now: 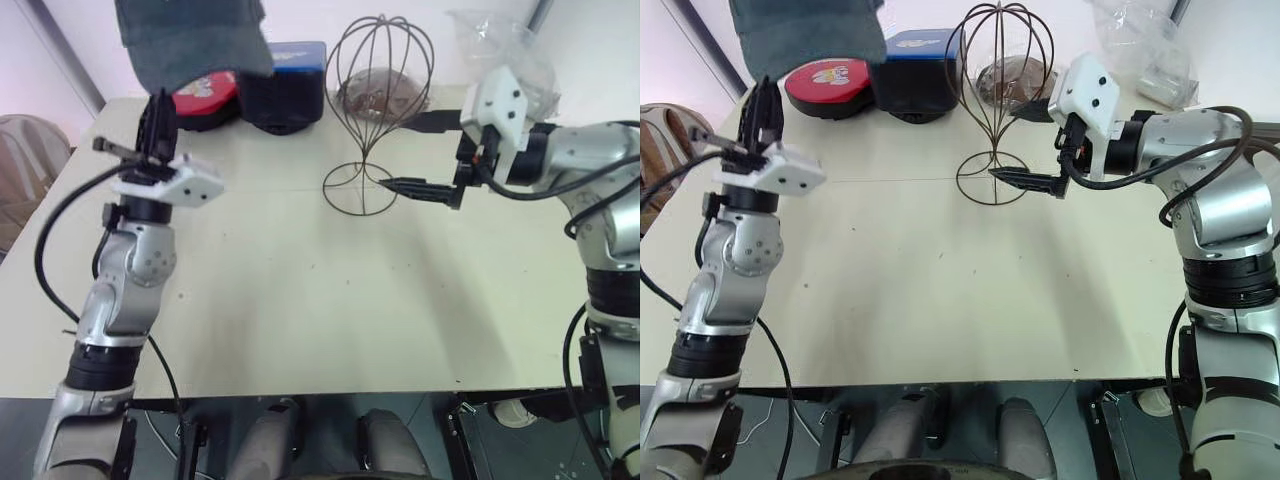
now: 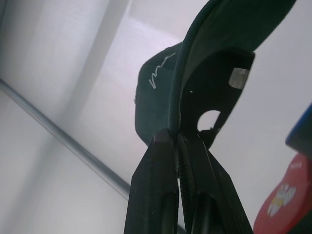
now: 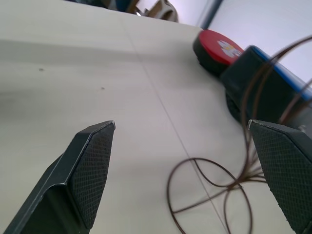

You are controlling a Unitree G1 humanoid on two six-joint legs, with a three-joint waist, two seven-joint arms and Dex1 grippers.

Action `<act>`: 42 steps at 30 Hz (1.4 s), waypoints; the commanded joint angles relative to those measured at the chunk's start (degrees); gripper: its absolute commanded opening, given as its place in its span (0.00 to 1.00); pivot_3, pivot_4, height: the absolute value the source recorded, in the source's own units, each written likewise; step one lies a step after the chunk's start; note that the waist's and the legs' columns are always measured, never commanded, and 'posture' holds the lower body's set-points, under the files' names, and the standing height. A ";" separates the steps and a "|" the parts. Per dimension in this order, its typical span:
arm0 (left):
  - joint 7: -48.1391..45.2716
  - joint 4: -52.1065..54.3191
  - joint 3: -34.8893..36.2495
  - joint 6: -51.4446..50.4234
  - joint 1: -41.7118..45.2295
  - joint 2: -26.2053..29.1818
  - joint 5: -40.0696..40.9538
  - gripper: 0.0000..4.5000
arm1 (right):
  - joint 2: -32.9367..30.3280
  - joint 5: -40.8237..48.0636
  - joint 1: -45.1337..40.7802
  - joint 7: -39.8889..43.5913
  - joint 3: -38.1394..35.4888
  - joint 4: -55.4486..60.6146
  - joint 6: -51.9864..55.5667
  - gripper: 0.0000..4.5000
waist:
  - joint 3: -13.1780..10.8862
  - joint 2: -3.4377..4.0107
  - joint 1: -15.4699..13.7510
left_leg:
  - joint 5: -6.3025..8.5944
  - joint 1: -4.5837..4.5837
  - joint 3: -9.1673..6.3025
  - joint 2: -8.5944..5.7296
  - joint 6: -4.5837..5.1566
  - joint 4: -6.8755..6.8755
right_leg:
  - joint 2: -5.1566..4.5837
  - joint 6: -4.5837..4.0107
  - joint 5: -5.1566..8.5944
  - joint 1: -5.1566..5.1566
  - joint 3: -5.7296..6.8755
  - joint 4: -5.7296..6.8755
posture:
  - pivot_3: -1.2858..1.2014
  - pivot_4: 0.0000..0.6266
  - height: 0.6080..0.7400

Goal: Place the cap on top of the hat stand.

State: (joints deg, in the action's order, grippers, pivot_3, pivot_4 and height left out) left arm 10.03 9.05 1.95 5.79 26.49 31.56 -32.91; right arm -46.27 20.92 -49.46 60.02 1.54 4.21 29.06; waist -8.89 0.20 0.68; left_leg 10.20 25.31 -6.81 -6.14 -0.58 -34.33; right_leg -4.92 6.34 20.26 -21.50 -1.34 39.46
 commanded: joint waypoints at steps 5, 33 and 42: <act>-3.14 3.85 1.08 1.74 4.38 -2.07 4.60 0.00 | -6.08 -2.57 -3.77 -1.11 -6.34 -4.90 -5.19 1.00 | -0.02 -0.03 -0.16 | 0.00 0.02 0.00 0.00 0.00 -0.02 | 0.01 0.00 0.00 0.01 0.00 -0.01 | 0.52 0.24 1.00; -8.23 -6.37 -7.02 10.97 16.44 -12.16 8.21 0.00 | -13.49 -4.18 6.21 -3.28 -11.70 -0.19 -4.13 1.00 | -0.05 -0.08 -0.10 | 0.11 0.15 0.02 0.05 0.19 -0.66 | 0.15 0.09 -0.04 0.16 0.00 0.02 | 0.52 0.24 1.00; -8.29 -11.65 -10.11 15.50 18.28 -14.84 7.72 0.00 | -13.93 -3.12 8.45 -4.28 -13.71 3.29 -1.45 1.00 | -0.05 -0.09 -0.12 | 0.12 0.15 0.02 0.04 0.20 -0.69 | 0.14 0.12 -0.05 0.18 -0.01 0.03 | 0.52 0.24 1.00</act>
State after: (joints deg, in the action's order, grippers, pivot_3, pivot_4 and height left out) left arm 1.43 -3.33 -8.26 19.74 43.15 16.82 -25.50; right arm -58.69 17.13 -40.69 56.35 -9.78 5.11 27.41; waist -8.94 0.11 0.56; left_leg 10.32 25.47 -6.79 -6.10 -0.38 -35.02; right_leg -4.77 6.45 20.21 -21.32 -1.35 39.49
